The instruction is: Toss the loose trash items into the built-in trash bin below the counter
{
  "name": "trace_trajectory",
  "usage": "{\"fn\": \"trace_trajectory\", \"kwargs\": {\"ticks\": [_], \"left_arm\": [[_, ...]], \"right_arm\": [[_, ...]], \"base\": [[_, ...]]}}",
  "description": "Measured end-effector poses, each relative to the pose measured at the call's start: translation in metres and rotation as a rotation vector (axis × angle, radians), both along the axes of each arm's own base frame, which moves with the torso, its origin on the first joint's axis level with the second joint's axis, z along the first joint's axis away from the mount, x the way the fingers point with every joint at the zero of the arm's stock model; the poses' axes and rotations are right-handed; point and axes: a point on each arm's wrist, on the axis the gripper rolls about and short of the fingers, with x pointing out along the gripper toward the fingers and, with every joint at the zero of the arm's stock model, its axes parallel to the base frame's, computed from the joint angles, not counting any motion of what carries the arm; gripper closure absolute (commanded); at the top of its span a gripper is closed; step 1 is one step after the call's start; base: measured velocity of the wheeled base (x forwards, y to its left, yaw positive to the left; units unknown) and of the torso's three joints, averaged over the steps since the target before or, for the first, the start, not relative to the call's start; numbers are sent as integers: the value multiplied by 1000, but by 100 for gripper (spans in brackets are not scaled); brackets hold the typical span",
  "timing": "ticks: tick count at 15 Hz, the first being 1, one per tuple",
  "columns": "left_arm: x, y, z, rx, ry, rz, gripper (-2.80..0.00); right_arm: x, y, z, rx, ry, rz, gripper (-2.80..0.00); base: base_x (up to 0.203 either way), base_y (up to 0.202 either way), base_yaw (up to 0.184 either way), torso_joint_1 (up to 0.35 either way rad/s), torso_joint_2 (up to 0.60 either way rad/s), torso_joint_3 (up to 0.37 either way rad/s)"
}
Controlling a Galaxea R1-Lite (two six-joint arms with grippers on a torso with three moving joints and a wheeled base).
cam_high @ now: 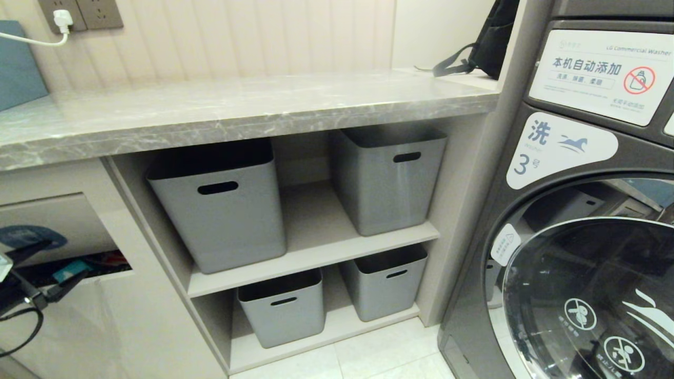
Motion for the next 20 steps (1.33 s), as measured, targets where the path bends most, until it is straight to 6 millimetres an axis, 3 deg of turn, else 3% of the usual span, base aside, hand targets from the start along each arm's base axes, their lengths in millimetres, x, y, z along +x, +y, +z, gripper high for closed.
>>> {"fn": "trace_trajectory", "kwargs": {"ticks": [4, 11, 12, 15, 20], "left_arm": [[-34, -23, 17, -49, 36, 28, -280], [-110, -67, 50, -183, 86, 142, -280], [-119, -71, 51, -199, 90, 165, 0], [-137, -78, 50, -249, 111, 218, 0], [-149, -88, 46, -361, 188, 251, 0]], "right_arm": [[0, 0, 0, 0, 0, 0, 0], [0, 0, 0, 0, 0, 0, 0], [0, 0, 0, 0, 0, 0, 0], [0, 0, 0, 0, 0, 0, 0], [0, 0, 0, 0, 0, 0, 0]], "base": [[0, 0, 0, 0, 0, 0], [0, 0, 0, 0, 0, 0], [0, 0, 0, 0, 0, 0], [0, 0, 0, 0, 0, 0], [0, 0, 0, 0, 0, 0]]}}
